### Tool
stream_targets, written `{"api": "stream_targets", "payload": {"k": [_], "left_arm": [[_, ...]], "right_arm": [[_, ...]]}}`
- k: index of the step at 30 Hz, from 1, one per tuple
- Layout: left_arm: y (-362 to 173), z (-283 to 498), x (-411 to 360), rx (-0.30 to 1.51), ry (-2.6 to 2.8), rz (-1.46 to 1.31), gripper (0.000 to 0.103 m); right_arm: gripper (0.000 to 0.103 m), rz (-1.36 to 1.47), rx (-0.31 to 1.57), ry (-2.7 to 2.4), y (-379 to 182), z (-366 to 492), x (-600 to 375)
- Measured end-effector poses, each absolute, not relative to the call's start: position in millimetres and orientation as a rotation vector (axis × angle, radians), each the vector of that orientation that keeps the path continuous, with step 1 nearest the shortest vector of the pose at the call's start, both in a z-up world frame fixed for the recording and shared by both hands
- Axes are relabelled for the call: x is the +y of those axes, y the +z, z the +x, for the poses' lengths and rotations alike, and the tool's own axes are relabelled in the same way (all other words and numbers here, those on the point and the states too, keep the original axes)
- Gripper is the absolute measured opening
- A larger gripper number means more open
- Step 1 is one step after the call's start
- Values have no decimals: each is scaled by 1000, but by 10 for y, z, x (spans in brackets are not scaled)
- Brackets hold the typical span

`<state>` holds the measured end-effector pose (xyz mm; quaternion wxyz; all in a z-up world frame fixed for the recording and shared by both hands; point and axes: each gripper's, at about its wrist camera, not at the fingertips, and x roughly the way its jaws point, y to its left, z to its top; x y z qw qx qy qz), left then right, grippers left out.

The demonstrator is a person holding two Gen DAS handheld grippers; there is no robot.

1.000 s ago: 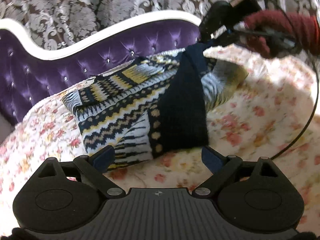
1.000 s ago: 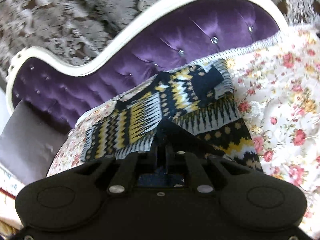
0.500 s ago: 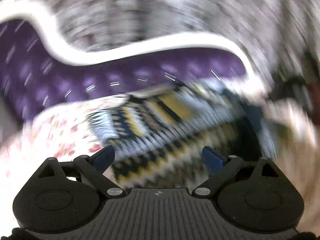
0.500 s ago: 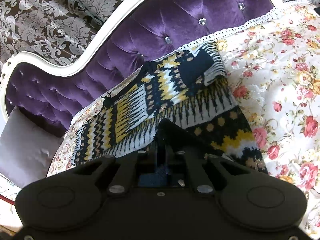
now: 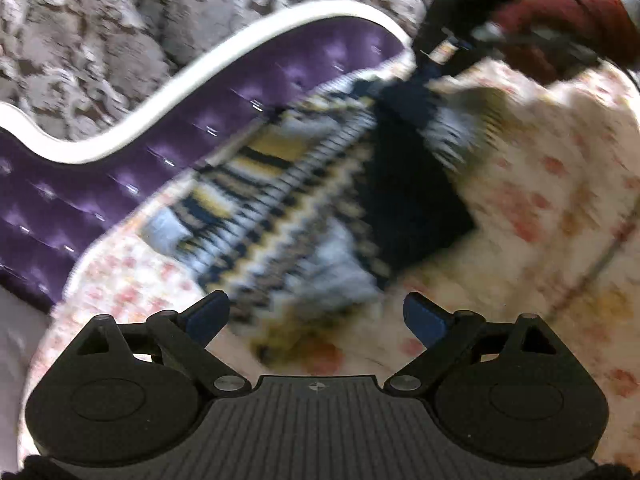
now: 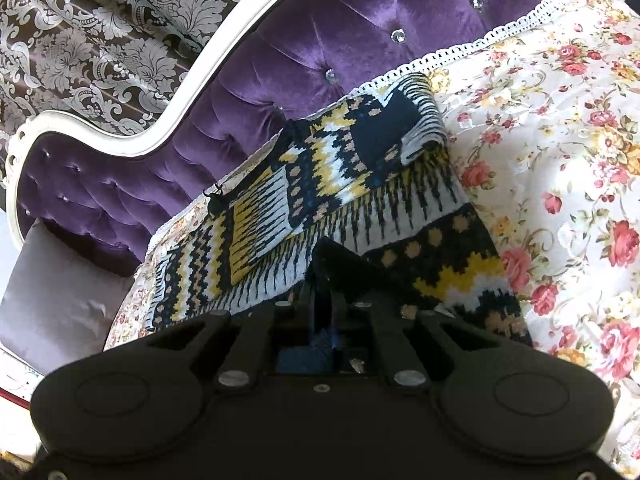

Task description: Fold small clothes

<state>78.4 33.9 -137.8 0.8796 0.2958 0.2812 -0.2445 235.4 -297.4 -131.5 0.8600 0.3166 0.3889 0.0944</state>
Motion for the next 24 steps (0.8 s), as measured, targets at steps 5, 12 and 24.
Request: {"api": "stream_targets", "payload": {"k": [5, 12, 24], "left_arm": [[-1475, 871, 194, 564, -468, 668, 95], [-942, 1815, 720, 517, -188, 158, 95], [-1171, 1068, 395, 544, -452, 597, 95]], "right_arm": [[14, 674, 816, 197, -1325, 2330, -2977], [15, 682, 812, 196, -1311, 2316, -2984], [16, 685, 811, 206, -1316, 2317, -2993]]}}
